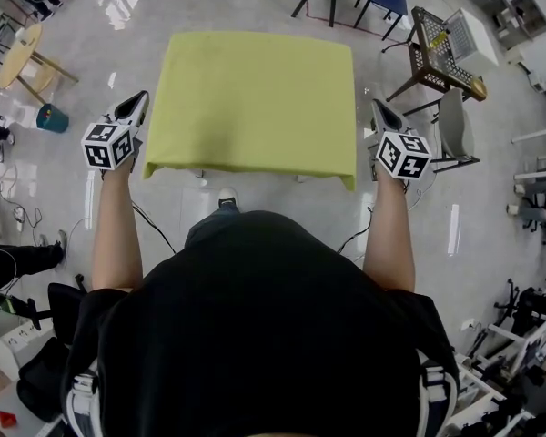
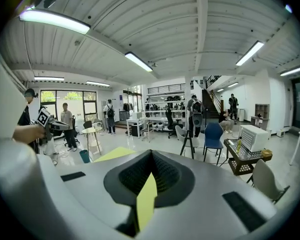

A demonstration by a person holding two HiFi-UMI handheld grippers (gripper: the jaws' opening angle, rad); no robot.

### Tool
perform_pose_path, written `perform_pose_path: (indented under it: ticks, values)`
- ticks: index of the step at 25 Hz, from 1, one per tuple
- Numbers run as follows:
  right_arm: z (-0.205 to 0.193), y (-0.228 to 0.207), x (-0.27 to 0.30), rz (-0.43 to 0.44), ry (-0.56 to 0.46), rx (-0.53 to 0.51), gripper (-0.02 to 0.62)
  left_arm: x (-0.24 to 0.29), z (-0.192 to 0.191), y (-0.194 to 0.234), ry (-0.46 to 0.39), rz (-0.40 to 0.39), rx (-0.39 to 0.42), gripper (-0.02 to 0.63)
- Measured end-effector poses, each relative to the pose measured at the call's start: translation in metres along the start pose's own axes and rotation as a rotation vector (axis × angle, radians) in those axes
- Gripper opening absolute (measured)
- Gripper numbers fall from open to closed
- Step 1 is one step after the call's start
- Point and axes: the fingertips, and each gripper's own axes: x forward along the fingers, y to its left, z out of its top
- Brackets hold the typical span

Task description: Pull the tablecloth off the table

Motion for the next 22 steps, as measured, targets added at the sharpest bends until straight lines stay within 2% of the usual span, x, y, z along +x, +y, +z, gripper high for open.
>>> perform_pose_path:
  ticks: [8,16,22]
  values:
    - [0.016,0.009,0.038,-0.014,-0.002,-0.021,0.015,0.034,0.005,0.023,0.007,-0.027,0.004,0.023]
    - [0.003,-0.001,0.066,-0.023,0.038,0.003,0.015,0.059,-0.007,0.045,0.035,-0.034,-0.015,0.023]
    - [-0.026,-0.013,0.080,-0.045,0.100,0.004,0.015,0.073,-0.038,0.064,0.102,-0.022,-0.017,0.023]
